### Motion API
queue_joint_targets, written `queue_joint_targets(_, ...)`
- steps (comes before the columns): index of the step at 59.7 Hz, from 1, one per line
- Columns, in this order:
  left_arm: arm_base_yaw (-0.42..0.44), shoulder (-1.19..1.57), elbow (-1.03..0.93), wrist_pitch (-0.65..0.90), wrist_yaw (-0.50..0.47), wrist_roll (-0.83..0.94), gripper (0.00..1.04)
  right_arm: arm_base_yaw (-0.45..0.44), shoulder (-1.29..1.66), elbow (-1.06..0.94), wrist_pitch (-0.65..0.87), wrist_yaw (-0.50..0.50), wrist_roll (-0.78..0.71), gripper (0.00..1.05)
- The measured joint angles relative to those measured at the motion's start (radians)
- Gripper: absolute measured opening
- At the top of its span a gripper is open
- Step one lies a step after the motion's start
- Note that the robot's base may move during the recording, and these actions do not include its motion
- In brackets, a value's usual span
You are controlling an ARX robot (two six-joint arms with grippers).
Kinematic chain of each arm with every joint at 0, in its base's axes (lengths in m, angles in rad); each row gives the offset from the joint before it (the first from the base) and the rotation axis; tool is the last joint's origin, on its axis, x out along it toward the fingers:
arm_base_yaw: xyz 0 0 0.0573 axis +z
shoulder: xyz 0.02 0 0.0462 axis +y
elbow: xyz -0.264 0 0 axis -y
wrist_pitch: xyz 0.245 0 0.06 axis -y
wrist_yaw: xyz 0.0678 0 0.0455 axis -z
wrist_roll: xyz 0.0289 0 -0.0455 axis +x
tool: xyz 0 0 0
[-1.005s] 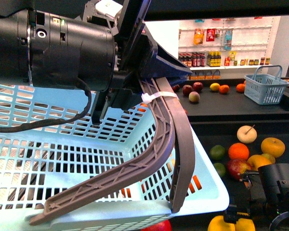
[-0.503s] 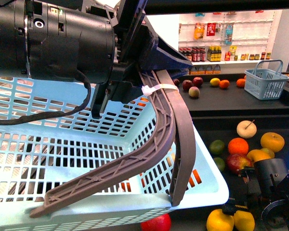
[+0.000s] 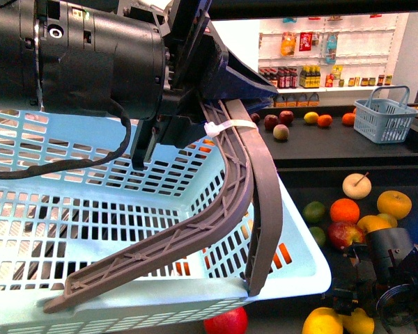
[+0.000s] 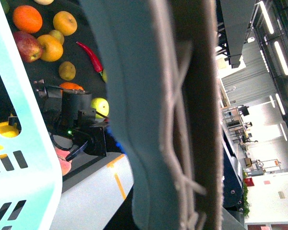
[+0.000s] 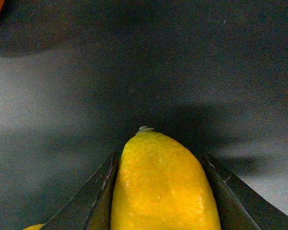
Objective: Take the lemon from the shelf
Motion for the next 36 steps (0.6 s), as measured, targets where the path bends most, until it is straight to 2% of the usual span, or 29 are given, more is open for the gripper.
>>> queue_joint_targets(23, 0.000, 0.000, 0.000, 0.000, 0.000, 0.000, 0.07, -0.002, -0.021, -0.022, -0.005, -0.010, 0.027, 0.45)
queue_joint_targets(36, 0.000, 0.000, 0.000, 0.000, 0.000, 0.000, 0.07, -0.002, -0.126, -0.115, 0.055, 0.011, 0.068, 0.45)
